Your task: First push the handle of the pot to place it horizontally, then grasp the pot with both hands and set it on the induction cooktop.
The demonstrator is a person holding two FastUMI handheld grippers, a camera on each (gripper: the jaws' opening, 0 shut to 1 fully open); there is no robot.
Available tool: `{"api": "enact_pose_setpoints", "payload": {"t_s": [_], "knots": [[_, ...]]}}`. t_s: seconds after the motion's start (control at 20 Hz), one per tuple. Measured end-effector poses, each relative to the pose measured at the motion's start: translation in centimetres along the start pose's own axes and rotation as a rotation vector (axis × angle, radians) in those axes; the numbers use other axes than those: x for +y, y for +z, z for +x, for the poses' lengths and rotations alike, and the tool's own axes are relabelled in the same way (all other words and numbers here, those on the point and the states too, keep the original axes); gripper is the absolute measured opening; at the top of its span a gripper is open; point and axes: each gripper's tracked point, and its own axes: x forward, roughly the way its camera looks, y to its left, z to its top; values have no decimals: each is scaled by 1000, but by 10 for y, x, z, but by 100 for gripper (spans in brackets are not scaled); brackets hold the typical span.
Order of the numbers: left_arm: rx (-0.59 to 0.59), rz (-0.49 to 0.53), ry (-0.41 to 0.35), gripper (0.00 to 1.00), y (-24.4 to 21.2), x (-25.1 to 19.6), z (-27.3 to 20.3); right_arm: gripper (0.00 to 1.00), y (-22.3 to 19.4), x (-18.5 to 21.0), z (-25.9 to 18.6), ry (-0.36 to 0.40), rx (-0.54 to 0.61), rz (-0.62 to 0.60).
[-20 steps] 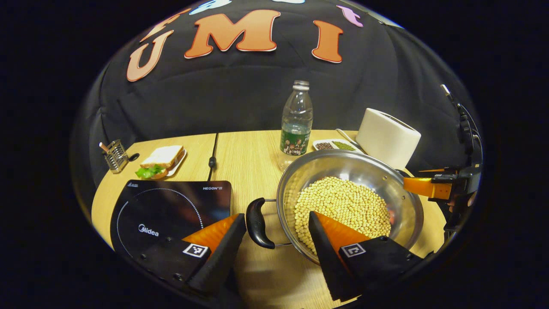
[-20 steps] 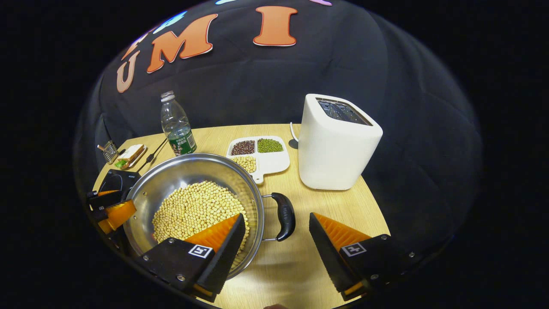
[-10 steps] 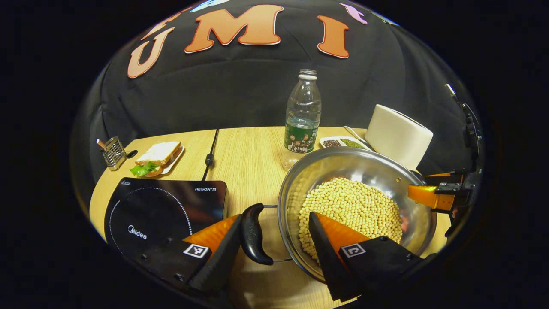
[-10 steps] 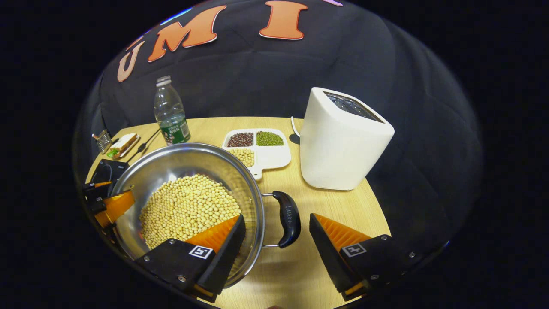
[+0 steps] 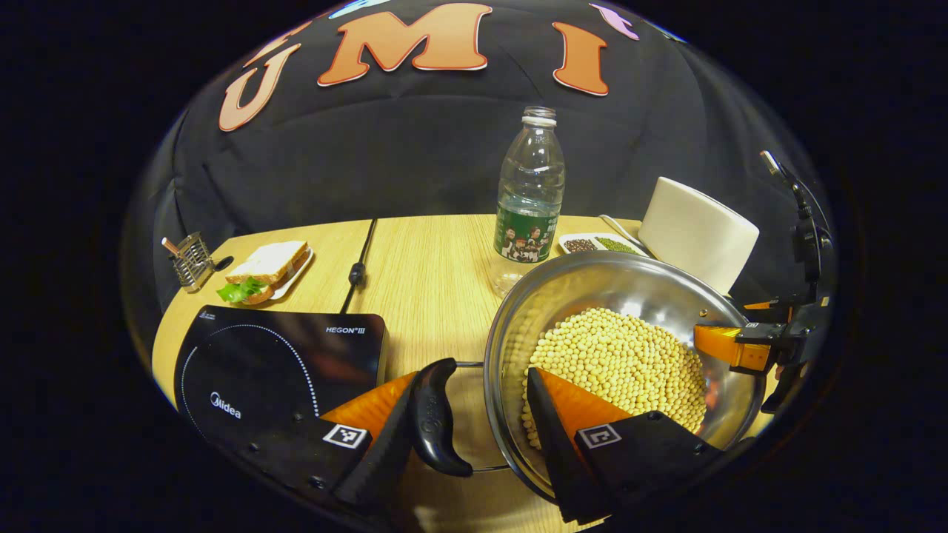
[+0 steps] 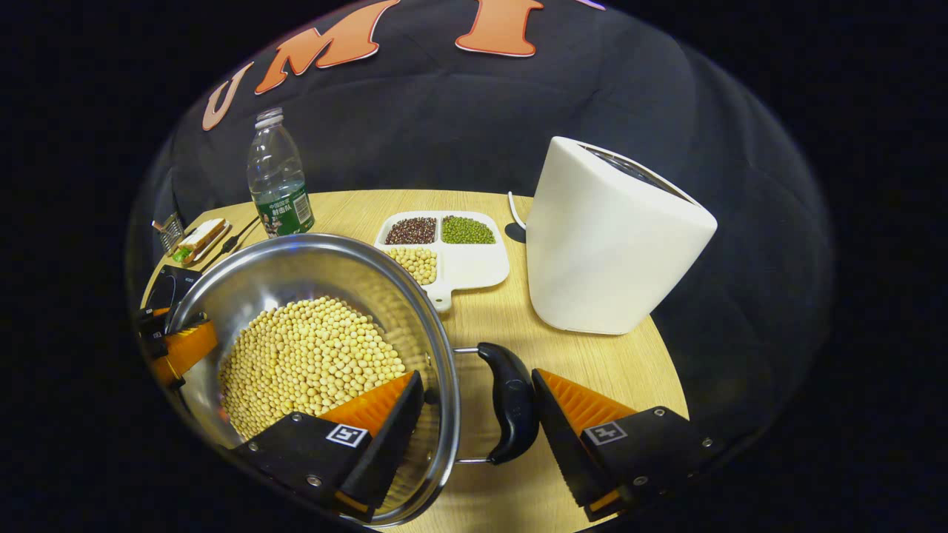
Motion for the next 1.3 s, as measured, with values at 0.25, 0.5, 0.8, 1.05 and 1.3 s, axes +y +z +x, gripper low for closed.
{"api": "enact_pose_setpoints", "payload": {"t_s": [0.25, 0.5, 0.8, 1.05, 1.3], "knots": [[10, 0, -37, 89, -1, -14, 6, 84, 0, -7, -13, -46, 3, -45], [33, 10, -15, 91, -7, -13, 19, 80, -5, -1, -5, -35, 1, -16], [28, 31, 27, 84, -7, -6, 23, 76, -7, 1, -8, -20, -1, -10], [7, 15, 44, 77, -3, -7, 23, 65, -6, 1, -12, 2, -25, 49], [-16, 22, 43, 75, 5, -6, 12, 65, 1, -3, -28, -49, -80, 30]]}}
